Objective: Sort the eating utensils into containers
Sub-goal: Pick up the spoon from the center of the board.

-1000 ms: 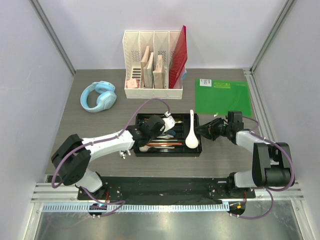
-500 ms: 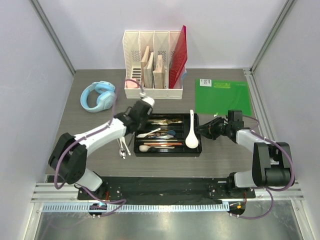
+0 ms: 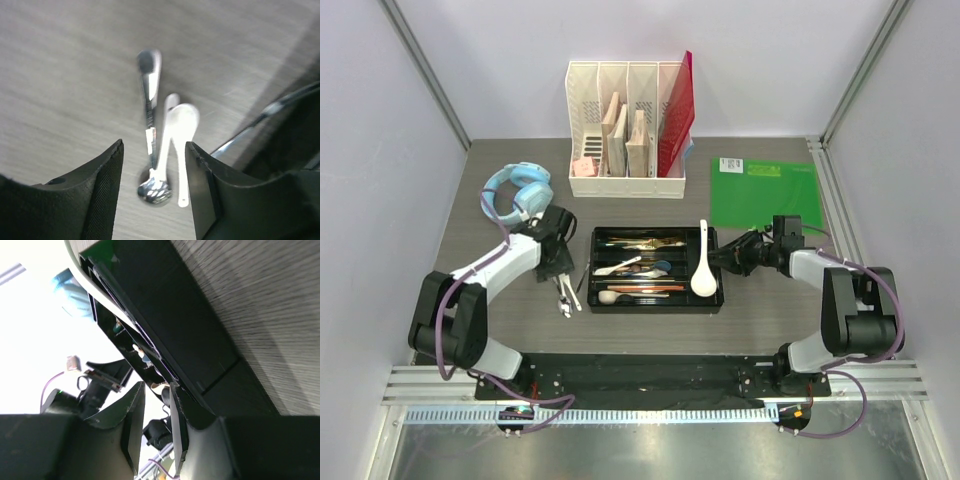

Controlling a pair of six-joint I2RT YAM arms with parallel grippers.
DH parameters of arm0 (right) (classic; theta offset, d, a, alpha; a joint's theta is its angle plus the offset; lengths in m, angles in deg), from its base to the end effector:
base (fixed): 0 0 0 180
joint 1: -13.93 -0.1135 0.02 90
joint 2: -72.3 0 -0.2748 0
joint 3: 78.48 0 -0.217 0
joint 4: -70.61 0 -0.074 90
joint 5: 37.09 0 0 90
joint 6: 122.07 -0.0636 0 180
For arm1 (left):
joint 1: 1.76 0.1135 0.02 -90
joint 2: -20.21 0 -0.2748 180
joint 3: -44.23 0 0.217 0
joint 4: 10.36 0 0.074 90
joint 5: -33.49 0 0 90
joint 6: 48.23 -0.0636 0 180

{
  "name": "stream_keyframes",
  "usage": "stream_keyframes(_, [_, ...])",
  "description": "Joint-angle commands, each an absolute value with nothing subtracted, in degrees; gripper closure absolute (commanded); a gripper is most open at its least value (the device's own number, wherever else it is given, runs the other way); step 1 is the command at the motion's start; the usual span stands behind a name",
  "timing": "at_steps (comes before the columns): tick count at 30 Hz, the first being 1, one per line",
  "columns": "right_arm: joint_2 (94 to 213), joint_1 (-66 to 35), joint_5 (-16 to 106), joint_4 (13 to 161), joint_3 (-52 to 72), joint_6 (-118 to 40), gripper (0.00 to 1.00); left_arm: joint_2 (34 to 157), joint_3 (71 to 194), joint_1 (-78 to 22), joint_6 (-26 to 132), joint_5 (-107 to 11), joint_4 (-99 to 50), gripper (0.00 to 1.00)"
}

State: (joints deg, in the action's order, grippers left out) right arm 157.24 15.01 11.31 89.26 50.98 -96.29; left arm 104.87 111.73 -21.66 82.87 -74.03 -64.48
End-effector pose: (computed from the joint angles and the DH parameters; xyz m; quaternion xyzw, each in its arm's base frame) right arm 0.2486 0.0375 0.1675 0.3836 0.8073 0.4421 0.0761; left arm 0.2369 -0.0654 0.1956 -0.2037 0.9540 0.0479 0.2148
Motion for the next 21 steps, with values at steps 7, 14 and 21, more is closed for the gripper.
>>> stream_keyframes(7, [162.6,15.2,13.4,92.1,51.0,-91.4,0.67,100.9,105.3,-20.3,90.0,-73.1,-64.2,0.47])
stream_keyframes(14, [163.7,15.5,12.0,92.2,50.2,-90.8,0.67,104.3,102.9,-20.3,90.0,-70.1,-60.4,0.53])
stream_keyframes(21, [163.8,15.7,12.5,92.2,50.8,-90.7,0.67,105.1,101.8,-20.3,88.9,-69.3,-59.8,0.94])
